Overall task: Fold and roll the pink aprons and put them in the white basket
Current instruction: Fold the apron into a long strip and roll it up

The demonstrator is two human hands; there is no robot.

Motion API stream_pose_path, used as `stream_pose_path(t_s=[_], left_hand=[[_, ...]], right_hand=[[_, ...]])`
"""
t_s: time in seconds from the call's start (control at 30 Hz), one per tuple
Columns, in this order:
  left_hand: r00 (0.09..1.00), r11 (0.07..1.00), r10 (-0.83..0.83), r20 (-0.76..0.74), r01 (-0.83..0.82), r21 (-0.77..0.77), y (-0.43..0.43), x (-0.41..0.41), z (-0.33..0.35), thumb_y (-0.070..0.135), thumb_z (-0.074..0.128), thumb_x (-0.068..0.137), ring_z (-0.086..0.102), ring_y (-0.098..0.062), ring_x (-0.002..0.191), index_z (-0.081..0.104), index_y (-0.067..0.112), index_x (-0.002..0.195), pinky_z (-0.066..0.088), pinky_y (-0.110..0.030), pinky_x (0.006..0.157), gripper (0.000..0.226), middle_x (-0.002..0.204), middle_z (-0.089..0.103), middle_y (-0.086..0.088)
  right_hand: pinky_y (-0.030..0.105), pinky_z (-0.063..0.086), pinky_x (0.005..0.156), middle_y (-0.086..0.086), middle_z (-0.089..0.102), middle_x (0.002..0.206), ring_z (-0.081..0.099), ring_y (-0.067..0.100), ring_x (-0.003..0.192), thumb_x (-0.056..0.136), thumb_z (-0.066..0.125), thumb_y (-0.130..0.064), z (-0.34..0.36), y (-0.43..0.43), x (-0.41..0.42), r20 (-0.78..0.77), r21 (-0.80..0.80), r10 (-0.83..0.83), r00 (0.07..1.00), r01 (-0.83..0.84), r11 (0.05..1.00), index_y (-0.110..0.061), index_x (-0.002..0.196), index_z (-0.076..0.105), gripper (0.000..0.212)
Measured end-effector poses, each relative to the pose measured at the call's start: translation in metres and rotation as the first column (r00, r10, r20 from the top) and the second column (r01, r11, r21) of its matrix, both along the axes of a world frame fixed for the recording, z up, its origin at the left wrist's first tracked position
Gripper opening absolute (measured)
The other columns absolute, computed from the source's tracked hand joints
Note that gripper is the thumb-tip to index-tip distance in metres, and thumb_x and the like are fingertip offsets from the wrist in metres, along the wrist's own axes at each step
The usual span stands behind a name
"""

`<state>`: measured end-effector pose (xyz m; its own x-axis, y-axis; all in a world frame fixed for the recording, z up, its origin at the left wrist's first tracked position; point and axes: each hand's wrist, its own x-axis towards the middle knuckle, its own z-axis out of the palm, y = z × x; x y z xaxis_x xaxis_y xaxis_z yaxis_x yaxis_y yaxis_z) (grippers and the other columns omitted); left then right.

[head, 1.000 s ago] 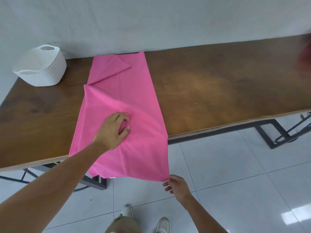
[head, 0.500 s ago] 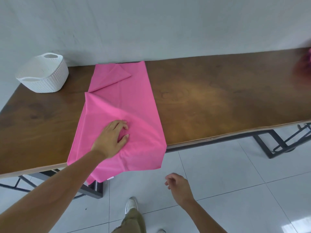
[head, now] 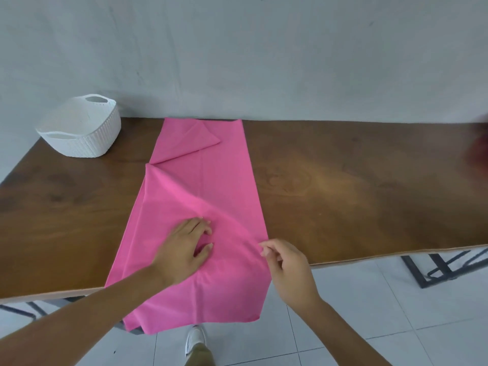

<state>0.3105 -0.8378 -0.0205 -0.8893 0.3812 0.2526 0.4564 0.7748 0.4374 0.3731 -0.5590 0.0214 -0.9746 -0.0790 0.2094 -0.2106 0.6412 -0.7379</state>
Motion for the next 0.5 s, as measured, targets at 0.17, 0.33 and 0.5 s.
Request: stream_pose_path(t_s=[0.17, 0.33, 0.5], left_hand=[[0.999, 0.999, -0.039, -0.012, 0.039, 0.020, -0.013, -0.028, 0.018, 0.046, 0.054, 0.094, 0.053, -0.010, 0.108, 0.061, 0.023, 0.117, 0.040, -0.028, 0.102, 0.033, 0.115, 0.060, 0.010], [0.993, 0.991, -0.040, -0.112, 0.026, -0.130, -0.038, -0.097, 0.041, 0.051, 0.044, 0.096, 0.051, -0.019, 0.120, 0.062, 0.018, 0.126, 0.042, -0.036, 0.103, 0.048, 0.127, 0.057, 0.001], [0.987, 0.929, 0.137, 0.088, -0.098, -0.357, -0.042, -0.183, 0.059, 0.064, 0.035, 0.097, 0.030, -0.030, 0.143, 0.054, 0.020, 0.143, 0.030, -0.049, 0.114, 0.066, 0.156, 0.035, -0.006]], right_hand=[[0.025, 0.049, 0.079, -0.020, 0.061, 0.092, 0.058, 0.005, 0.093, 0.100, 0.056, -0.015, -0.001, -0.010, -0.043, -0.019, 0.108, 0.018, 1.000, -0.016, 0.994, -0.028, 0.099, 0.067, 0.017], [0.020, 0.046, 0.082, -0.022, 0.061, 0.093, 0.056, 0.002, 0.092, 0.098, 0.060, -0.014, -0.002, -0.025, -0.082, 0.013, 0.166, 0.014, 1.000, -0.016, 0.986, -0.030, 0.102, 0.068, 0.019], [0.021, 0.047, 0.085, -0.023, 0.062, 0.097, 0.057, 0.003, 0.097, 0.097, 0.061, -0.013, -0.005, -0.040, -0.123, 0.060, 0.189, -0.018, 0.998, 0.006, 0.982, -0.032, 0.105, 0.069, 0.023]])
